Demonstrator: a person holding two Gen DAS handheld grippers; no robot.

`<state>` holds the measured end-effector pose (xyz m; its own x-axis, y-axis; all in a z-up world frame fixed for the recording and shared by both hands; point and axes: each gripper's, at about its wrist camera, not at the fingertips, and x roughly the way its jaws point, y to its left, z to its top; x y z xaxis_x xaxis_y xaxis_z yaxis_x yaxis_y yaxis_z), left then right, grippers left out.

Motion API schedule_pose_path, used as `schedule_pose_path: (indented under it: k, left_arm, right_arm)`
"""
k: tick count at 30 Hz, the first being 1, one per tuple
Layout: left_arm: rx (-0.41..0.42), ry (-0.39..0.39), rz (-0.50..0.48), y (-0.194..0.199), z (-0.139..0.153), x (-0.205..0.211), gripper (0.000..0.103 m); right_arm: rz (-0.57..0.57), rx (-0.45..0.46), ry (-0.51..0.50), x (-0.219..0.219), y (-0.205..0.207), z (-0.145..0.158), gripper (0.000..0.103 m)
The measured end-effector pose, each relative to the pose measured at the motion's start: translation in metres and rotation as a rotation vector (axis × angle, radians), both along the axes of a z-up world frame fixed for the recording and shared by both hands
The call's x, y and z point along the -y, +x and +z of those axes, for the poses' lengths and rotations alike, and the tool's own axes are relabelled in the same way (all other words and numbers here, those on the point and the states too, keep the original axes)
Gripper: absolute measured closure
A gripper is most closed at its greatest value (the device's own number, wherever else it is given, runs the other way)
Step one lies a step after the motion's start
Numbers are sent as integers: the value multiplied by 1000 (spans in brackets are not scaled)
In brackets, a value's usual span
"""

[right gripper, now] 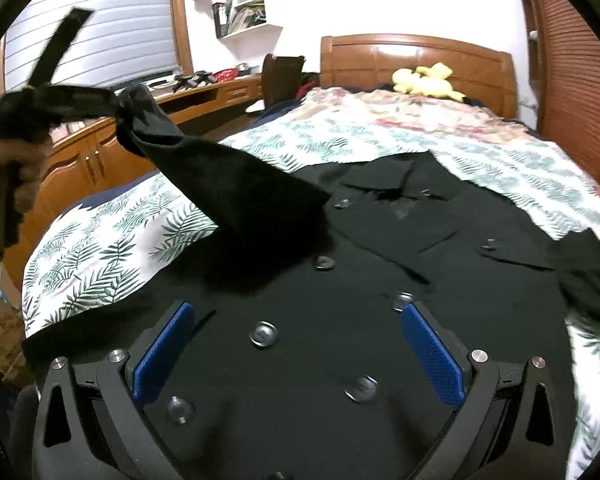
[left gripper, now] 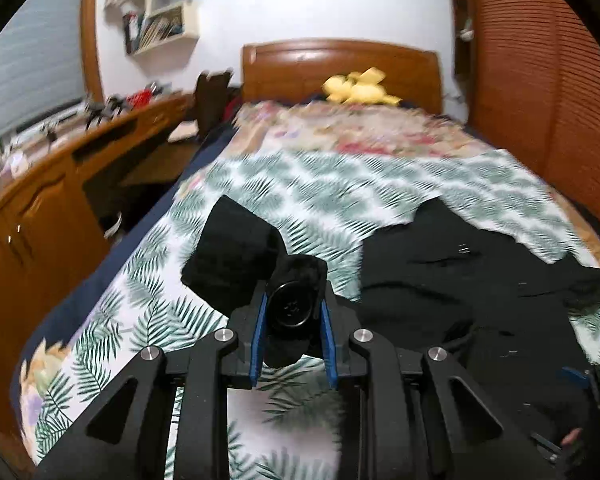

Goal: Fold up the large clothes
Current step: 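Lift the sleeve with the left tool and fold it across the coat body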

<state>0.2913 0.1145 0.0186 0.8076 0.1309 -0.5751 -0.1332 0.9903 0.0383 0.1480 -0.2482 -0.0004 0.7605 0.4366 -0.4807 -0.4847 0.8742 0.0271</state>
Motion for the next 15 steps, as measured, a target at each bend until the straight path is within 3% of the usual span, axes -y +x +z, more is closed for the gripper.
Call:
schedule_pose_path:
  k: [6,15]
  left_arm:
    - [55,42,-97,-33,25,59,79]
    - [45,101,-198,-69,27,123,79]
  right_arm:
    - [-27,38,-11,14,-31,11,0]
    - [-83,76,-31,25,-53,15,0]
